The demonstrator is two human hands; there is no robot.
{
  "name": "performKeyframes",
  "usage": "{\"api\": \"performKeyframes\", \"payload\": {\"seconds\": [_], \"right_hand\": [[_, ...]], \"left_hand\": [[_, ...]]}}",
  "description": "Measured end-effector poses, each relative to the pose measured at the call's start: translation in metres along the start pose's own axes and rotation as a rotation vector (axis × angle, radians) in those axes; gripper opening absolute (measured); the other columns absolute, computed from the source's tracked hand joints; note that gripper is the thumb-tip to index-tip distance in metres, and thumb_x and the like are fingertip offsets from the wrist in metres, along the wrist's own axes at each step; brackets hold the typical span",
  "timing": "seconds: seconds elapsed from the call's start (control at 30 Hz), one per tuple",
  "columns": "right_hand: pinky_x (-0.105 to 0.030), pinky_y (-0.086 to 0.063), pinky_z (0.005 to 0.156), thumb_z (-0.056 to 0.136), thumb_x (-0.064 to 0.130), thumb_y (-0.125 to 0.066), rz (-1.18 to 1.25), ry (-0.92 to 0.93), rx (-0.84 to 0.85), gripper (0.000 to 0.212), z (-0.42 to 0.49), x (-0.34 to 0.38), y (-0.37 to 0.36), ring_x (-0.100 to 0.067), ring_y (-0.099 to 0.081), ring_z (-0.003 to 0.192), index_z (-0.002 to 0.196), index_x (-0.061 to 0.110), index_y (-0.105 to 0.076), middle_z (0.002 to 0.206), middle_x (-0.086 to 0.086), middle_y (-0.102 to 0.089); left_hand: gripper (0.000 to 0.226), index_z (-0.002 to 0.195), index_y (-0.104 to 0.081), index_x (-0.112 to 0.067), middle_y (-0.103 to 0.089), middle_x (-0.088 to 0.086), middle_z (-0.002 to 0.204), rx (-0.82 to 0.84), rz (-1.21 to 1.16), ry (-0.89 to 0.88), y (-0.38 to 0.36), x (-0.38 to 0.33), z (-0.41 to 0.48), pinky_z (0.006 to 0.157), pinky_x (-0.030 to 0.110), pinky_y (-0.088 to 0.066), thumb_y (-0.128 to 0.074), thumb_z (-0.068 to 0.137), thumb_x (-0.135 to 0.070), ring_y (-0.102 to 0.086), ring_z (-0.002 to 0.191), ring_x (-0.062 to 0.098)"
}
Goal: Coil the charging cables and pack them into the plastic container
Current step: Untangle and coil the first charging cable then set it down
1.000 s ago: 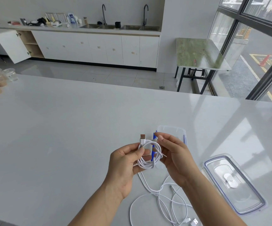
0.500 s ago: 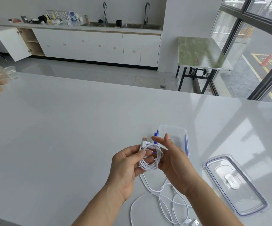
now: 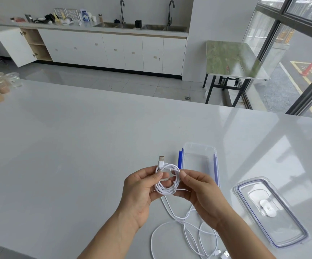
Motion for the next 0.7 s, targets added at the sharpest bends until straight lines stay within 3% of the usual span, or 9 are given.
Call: {"api": "performKeyframes", "payload": {"seconds": [0.23,0.4,0.57,0.7], "right_hand": [[-0.046,-0.059,0.088,0.096,0.012,-0.059,0.034,-0.032,-0.038,0.024,0.011,-0.017,-0.008,-0.034,-0.073,0.088,0.103,-0.006,-0.074,0.102,-0.029,-0.075],[-0.047,-0.059,0.089,0.097,0.009,-0.059,-0.071,-0.023,-0.037,0.02,0.018,-0.022,-0.016,-0.041,-0.073,0.094,0.106,0.003,-0.076,0.101,-0.026,-0.076],[-0.041,-0.063,0.077,0.091,-0.001,-0.066,-0.181,-0.033,-0.127,0.011,0.036,-0.035,-0.016,-0.032,-0.073,0.077,0.097,0.0,-0.075,0.09,-0.027,-0.075],[-0.044,-0.063,0.076,0.089,-0.001,-0.068,-0.251,-0.093,-0.151,0.008,0.059,-0.053,-0.02,-0.027,-0.069,0.07,0.091,0.001,-0.076,0.083,-0.023,-0.074]], "left_hand": [[0.025,0.111,-0.066,-0.008,-0.079,0.017,0.092,-0.094,0.093,-0.073,0.02,-0.006,0.001,0.075,0.044,-0.063,-0.067,0.088,0.002,-0.077,0.085,0.036],[0.02,0.106,-0.069,-0.007,-0.079,0.013,0.088,-0.132,0.166,-0.077,0.04,-0.005,0.005,0.077,0.044,-0.063,-0.071,0.086,-0.002,-0.077,0.083,0.032],[0.015,0.102,-0.075,-0.01,-0.079,0.014,0.096,-0.136,0.088,0.012,0.064,0.005,0.014,0.085,0.045,-0.061,-0.067,0.089,-0.007,-0.076,0.093,0.029],[0.023,0.1,-0.078,-0.016,-0.078,0.011,0.099,-0.143,0.17,0.063,0.087,0.011,0.032,0.077,0.036,-0.061,-0.063,0.087,-0.004,-0.075,0.091,0.027]]}}
Point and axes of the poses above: each hand's wrist, its own z-axis towards the middle knuckle, its own y-axis out of the back of the hand, x = y × z, the point moved 10 cm from there along z, towards the middle knuckle
